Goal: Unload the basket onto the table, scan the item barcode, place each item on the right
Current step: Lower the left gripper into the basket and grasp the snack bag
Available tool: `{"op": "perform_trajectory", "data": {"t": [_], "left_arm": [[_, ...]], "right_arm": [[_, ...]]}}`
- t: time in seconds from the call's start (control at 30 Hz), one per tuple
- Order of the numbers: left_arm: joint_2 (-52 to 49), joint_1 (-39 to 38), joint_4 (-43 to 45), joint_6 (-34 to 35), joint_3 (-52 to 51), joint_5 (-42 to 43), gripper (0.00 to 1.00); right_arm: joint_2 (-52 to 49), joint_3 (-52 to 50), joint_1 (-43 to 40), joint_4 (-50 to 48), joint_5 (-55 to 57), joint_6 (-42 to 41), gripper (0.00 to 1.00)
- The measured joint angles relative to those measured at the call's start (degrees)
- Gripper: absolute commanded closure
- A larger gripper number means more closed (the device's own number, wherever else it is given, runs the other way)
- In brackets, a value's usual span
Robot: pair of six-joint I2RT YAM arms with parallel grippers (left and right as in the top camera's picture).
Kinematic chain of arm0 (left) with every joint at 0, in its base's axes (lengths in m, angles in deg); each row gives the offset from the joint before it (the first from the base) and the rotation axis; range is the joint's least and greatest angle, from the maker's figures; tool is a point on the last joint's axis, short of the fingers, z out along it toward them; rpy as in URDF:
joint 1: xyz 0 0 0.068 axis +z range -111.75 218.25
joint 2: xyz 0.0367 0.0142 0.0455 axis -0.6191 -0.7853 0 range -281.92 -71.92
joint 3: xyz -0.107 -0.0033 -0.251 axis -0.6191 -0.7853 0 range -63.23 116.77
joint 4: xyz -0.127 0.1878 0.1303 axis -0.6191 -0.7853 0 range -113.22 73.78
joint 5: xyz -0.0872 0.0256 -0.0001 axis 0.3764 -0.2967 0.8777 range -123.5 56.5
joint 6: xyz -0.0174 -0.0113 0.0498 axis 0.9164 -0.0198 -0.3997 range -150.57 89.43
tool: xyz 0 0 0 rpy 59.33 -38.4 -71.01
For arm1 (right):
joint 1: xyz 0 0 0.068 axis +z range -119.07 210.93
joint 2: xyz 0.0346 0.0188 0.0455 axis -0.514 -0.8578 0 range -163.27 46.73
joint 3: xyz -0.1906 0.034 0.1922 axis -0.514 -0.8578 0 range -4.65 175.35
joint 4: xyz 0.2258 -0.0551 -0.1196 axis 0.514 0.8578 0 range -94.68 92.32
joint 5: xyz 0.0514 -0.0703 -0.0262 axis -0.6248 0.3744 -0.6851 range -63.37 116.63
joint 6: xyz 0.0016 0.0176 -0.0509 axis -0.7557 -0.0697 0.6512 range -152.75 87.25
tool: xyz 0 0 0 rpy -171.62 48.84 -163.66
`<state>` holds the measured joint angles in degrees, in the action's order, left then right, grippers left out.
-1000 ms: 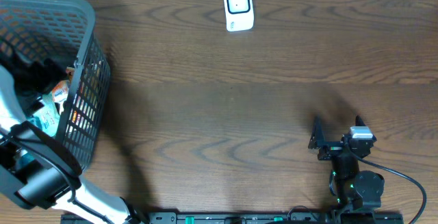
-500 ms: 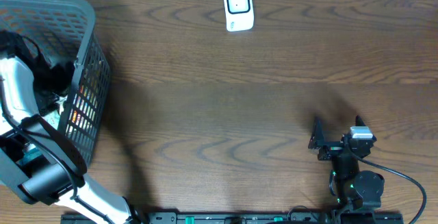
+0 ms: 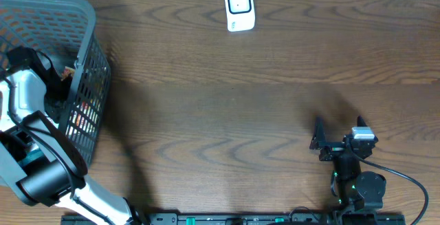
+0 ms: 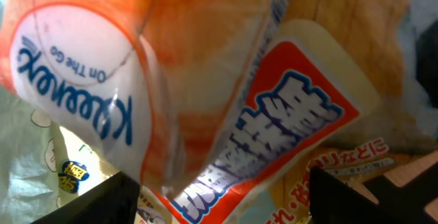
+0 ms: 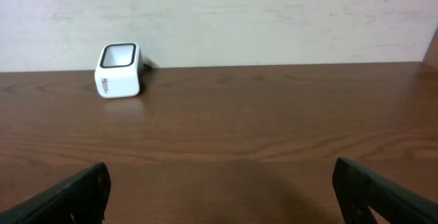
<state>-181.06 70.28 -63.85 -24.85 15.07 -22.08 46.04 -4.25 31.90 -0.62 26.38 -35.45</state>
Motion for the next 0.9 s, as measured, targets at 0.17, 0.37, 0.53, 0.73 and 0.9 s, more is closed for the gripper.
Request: {"op": "perform_trajectory", "data": {"t": [0.17, 0.37, 0.53, 0.73, 0.9], "left_arm": [[0.8, 0.0, 1.6, -0.3, -1.7, -0.1, 0.02], [1.9, 0.0, 4.7, 0.0, -4.4, -0.3, 0.02], [3.3, 0.0, 9.0, -0.9, -7.6, -1.0, 0.14], [5.5, 0.7, 15.2, -2.1, -12.9, -2.6, 0.93], [6.5, 0.8, 16.2, -2.4, -13.7, -1.6, 0.93]], "right_arm": [[0.0, 0.0, 0.0, 0.0, 0.0, 0.0, 0.01], [0.0, 0.0, 0.0, 0.0, 0.0, 0.0, 0.01], [0.0, 0.0, 0.0, 0.0, 0.0, 0.0, 0.01], [0.0, 0.0, 0.0, 0.0, 0.0, 0.0, 0.01], [0.0, 0.0, 0.0, 0.0, 0.0, 0.0, 0.01]]}}
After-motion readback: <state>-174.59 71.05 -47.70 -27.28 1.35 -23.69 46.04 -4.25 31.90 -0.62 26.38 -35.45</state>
